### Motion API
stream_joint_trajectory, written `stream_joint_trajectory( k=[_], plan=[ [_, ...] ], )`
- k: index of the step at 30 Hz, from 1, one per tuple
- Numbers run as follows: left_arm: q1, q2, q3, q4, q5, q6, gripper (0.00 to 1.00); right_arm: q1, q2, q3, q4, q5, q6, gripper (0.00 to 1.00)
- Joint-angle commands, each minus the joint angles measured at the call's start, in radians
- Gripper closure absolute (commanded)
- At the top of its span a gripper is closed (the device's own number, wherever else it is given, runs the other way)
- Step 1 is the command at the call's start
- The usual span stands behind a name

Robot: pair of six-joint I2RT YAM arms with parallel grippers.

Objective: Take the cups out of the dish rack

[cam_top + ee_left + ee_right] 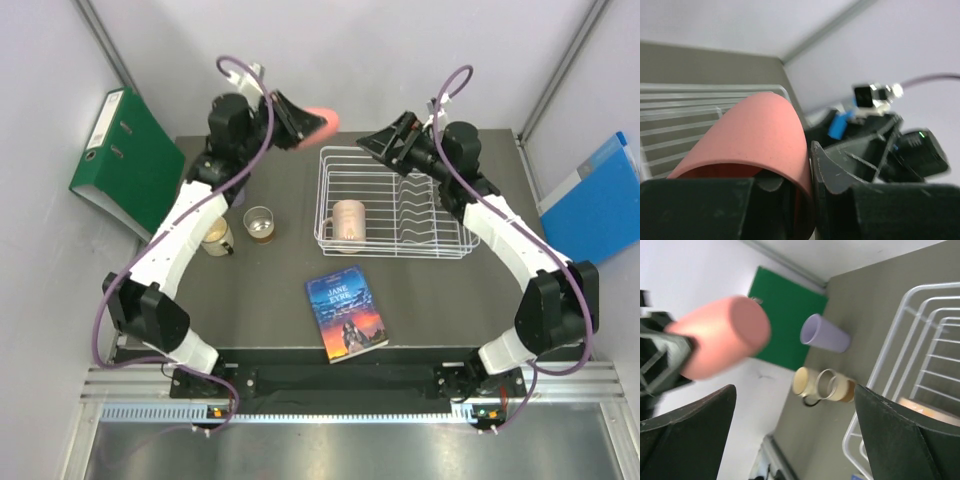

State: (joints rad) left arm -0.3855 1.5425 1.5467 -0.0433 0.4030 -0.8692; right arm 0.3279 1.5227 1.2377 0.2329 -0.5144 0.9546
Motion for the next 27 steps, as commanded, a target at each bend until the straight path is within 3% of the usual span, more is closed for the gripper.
stream_joint_trajectory(
  k=[1, 5, 15, 20, 27],
  plan=[
    [0.039, 0.109, 0.208, -0.377, -0.205, 0.219, 1.00, -0.001, -0.039, 0.104, -0.297, 0.203, -0.171, 0.00],
    [0.046, 0.258, 0.409, -0.689, -0.441, 0.303, 1.00, 0.000, -0.009, 0.210, -0.478, 0.315, -0.284, 0.00],
    [0.042, 0.557, 0.641, -0.951, -0.786, 0.374, 1.00, 0.002, -0.027, 0.201, -0.517, 0.376, -0.324, 0.01],
    [0.054, 0.642, 0.702, -0.963, -0.823, 0.374, 1.00, 0.007, -0.018, 0.210, -0.521, 0.378, -0.335, 0.01],
    [0.105, 0.775, 0.796, -0.969, -0.754, 0.354, 1.00, 0.014, 0.005, 0.204, -0.523, 0.379, -0.341, 0.01]
  ],
)
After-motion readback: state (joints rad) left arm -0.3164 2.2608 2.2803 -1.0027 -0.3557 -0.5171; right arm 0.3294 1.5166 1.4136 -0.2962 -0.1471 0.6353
